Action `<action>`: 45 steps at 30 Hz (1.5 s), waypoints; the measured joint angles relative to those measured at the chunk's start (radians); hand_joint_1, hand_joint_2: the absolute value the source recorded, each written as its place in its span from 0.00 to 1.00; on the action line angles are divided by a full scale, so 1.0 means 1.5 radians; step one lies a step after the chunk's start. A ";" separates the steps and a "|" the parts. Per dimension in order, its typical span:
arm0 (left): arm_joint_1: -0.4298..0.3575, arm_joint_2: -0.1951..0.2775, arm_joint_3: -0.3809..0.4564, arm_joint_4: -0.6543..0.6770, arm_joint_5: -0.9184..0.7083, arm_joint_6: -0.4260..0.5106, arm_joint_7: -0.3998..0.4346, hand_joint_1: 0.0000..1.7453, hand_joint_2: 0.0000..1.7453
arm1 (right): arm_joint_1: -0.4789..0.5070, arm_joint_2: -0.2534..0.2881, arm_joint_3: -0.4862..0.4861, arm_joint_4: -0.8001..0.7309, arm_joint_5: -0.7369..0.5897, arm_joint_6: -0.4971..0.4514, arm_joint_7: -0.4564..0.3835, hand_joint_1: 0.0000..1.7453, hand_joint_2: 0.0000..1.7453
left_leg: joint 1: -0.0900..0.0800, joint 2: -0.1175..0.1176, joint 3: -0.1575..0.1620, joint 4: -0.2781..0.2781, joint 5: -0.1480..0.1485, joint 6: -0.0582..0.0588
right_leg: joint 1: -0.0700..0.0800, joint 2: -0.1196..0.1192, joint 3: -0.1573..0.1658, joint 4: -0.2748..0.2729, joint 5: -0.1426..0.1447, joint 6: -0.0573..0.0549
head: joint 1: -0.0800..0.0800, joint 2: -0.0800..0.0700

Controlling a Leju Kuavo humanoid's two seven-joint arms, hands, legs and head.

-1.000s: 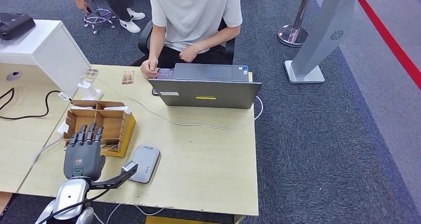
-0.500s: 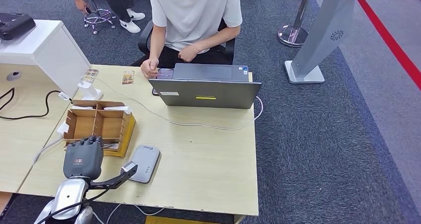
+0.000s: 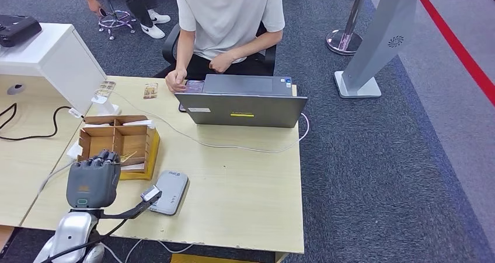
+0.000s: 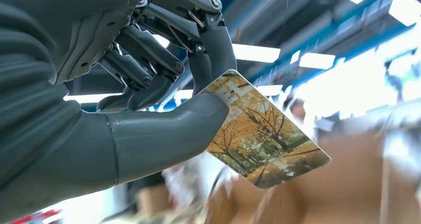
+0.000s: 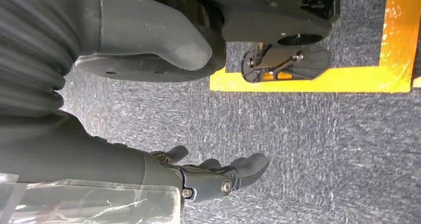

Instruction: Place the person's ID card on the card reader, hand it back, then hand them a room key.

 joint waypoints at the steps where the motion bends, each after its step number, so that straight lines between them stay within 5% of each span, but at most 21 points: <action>1: 0.003 0.001 0.001 -0.030 0.000 0.007 -0.032 1.00 1.00 | 0.000 0.000 -0.003 0.000 -0.001 -0.002 0.000 0.00 1.00 | 0.000 0.000 0.000 0.000 0.000 0.000 | 0.000 0.000 0.000 0.000 0.000 0.000 | 0.000 0.000; 4: 0.015 -0.021 0.012 -0.115 0.001 0.026 -0.153 1.00 1.00 | 0.000 0.001 -0.008 0.000 -0.001 -0.004 0.001 0.00 1.00 | 0.000 0.000 0.000 0.000 0.000 0.000 | 0.000 0.000 0.000 0.000 0.000 0.000 | 0.000 0.000; 7: 0.026 -0.086 0.033 -0.177 0.003 0.047 -0.272 1.00 1.00 | 0.000 0.003 -0.012 0.000 0.002 -0.007 0.007 0.00 1.00 | -0.001 0.000 0.000 0.000 0.000 0.000 | -0.001 0.000 0.000 0.000 0.000 0.000 | 0.000 0.000; 10: 0.016 -0.133 0.045 -0.218 0.005 0.050 -0.284 1.00 1.00 | -0.002 0.004 -0.013 0.000 0.014 -0.008 0.017 0.00 1.00 | -0.001 -0.001 0.000 0.000 0.000 0.000 | -0.001 0.000 0.000 0.000 0.000 0.000 | 0.002 0.000; 13: -0.018 -0.141 0.063 -0.231 0.005 0.033 -0.248 1.00 1.00 | -0.004 0.005 -0.013 0.000 0.028 -0.004 0.023 0.00 1.00 | -0.001 -0.001 0.000 0.000 0.000 0.000 | 0.000 -0.001 0.000 0.000 0.000 0.000 | 0.003 0.000; 18: -0.079 -0.101 0.105 -0.223 0.005 -0.006 -0.185 1.00 1.00 | -0.005 0.005 -0.012 0.000 0.043 0.004 0.025 0.00 1.00 | 0.000 -0.001 0.001 0.000 0.001 -0.002 | 0.000 -0.001 0.000 0.001 0.001 -0.001 | 0.000 0.000; 24: -0.186 0.044 0.063 -0.090 0.004 -0.034 0.091 1.00 1.00 | -0.006 0.005 -0.005 0.000 0.056 0.014 0.026 0.00 1.00 | 0.001 -0.001 0.001 0.000 0.003 -0.004 | 0.001 -0.001 -0.001 0.002 0.001 -0.003 | -0.001 0.000; 29: -0.240 0.098 0.034 0.027 0.004 -0.029 0.084 1.00 1.00 | -0.006 0.004 -0.003 0.000 0.062 0.026 0.019 0.00 1.00 | 0.001 0.002 0.001 0.000 0.003 -0.004 | 0.002 0.002 -0.002 0.003 0.002 -0.005 | -0.002 0.000; 37: -0.259 0.114 0.027 0.079 0.002 -0.028 0.083 1.00 1.00 | -0.005 0.003 -0.004 0.000 0.062 0.026 0.017 0.00 1.00 | 0.000 0.002 0.000 0.000 0.002 -0.004 | 0.001 0.002 -0.003 0.002 0.002 -0.005 | -0.002 0.000; 41: -0.259 0.114 0.026 0.085 0.002 -0.029 0.074 0.00 1.00 | -0.005 0.003 -0.003 0.000 0.065 0.026 0.017 0.00 1.00 | 0.000 0.002 0.000 0.000 0.002 -0.004 | 0.001 0.002 -0.003 0.002 0.002 -0.005 | -0.002 0.000; 45: -0.252 0.108 0.030 0.086 0.002 -0.026 0.043 0.00 1.00 | -0.005 0.003 -0.003 0.000 0.068 0.026 0.018 0.00 1.00 | 0.000 0.002 0.000 0.000 0.002 -0.004 | 0.001 0.002 -0.003 0.002 0.001 -0.005 | -0.002 0.000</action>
